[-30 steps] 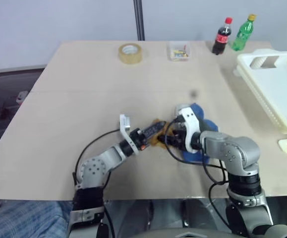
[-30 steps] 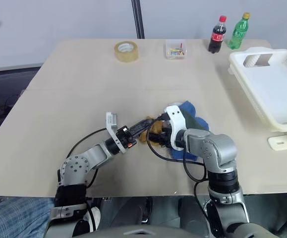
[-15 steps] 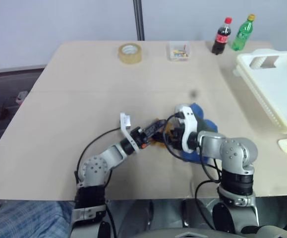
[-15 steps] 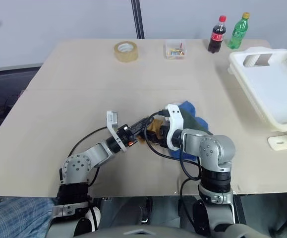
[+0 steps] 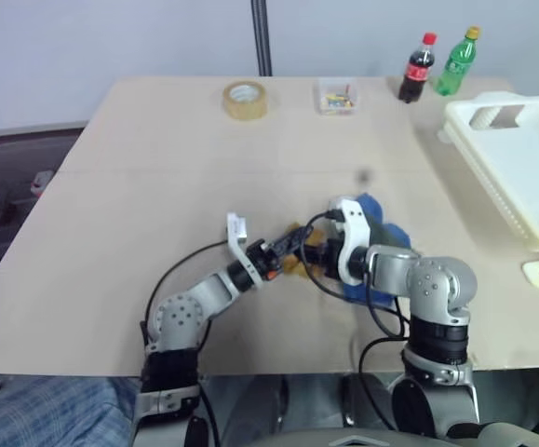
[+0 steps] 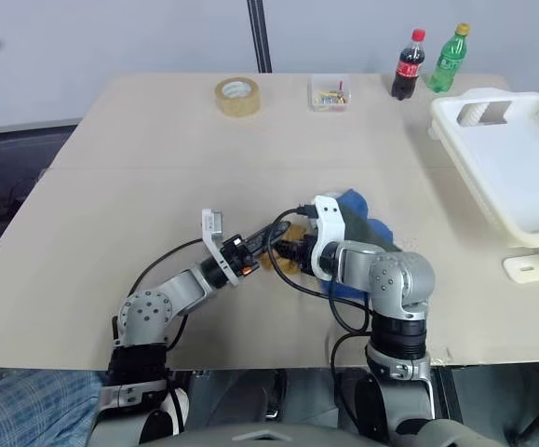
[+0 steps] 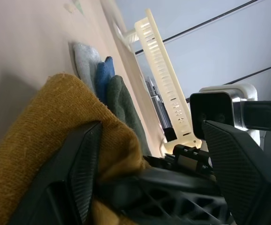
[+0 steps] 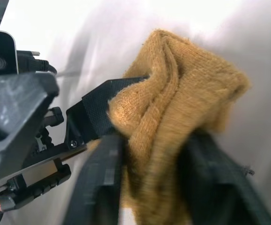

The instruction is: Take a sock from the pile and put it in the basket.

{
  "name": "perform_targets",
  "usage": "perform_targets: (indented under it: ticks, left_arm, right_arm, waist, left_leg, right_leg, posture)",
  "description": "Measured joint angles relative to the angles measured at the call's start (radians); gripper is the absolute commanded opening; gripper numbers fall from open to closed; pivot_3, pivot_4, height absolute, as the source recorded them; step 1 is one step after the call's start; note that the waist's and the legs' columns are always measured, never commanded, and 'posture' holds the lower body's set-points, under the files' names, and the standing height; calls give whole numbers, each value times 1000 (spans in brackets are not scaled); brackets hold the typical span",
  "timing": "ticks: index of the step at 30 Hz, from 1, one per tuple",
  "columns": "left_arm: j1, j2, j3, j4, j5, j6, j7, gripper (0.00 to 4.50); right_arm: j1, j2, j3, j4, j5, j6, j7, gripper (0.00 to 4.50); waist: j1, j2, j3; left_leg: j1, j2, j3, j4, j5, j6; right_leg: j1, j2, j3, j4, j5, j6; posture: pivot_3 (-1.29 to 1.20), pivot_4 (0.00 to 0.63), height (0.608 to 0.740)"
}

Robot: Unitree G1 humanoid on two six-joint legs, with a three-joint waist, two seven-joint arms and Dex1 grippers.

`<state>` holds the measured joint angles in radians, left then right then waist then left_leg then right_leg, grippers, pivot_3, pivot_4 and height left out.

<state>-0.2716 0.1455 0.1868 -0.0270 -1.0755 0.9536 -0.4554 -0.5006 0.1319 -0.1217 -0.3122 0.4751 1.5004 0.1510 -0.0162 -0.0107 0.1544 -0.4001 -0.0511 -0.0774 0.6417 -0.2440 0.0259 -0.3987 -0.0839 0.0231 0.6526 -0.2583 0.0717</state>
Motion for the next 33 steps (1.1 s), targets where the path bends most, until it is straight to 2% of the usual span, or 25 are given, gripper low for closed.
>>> perform_targets:
  ticks: [2,8,13,19,20,25,28,33]
  left_arm:
    - [0,1,1,0,0,0,0,3687]
    - [9,23,-1,-13,13,-8,-18,3687]
    - [78,123,-47,-125,113,-77,-87,3687]
    - [175,269,-151,-226,401,-376,-224,3687]
    - [187,303,-175,-227,488,-476,-256,3687]
    - [216,364,-231,-228,683,-729,-336,3687]
    - [227,364,-238,-228,708,-779,-353,3687]
    - [219,333,-243,-228,726,-836,-367,3687]
  right_arm:
    - [0,-1,2,0,0,0,0,17]
    - [0,-3,6,3,2,-5,4,17]
    - [-6,-1,-1,8,9,-5,9,17]
    - [-29,6,-39,17,17,23,15,17]
    - [-41,2,-47,22,22,35,19,17]
    - [-96,-44,-91,27,53,100,52,17]
    - [-111,-95,-99,25,90,108,74,17]
    - [-147,-230,-131,25,211,107,82,17]
  waist:
    - [0,0,0]
    - [-1,0,0]
    - [-3,1,1]
    - [0,3,2]
    - [0,3,2]
    - [0,5,3]
    - [-1,5,3]
    - [0,5,3]
  left_leg:
    - [0,0,0,0,0,0]
    - [0,0,0,0,0,0]
    - [0,0,0,0,0,0]
    - [-1,0,2,-4,0,-1]
    - [-1,0,2,-5,0,-1]
    - [-5,0,2,-6,0,-1]
    - [-15,0,2,-3,1,-1]
    - [-16,0,2,-2,1,0]
  right_leg:
    - [0,0,0,0,0,0]
    - [0,0,0,0,0,0]
    - [-1,0,1,0,0,0]
    - [-4,-1,2,-1,0,-1]
    - [-5,-1,3,-1,0,-1]
    - [-9,-3,3,-2,0,-1]
    - [-18,-3,2,0,0,0]
    - [-17,-3,2,1,0,0]
  posture:
    - [0,150,738]
    - [0,150,738]
    - [0,150,738]
    - [0,150,738]
    - [0,150,738]
    - [0,150,738]
    - [0,150,738]
    - [0,150,738]
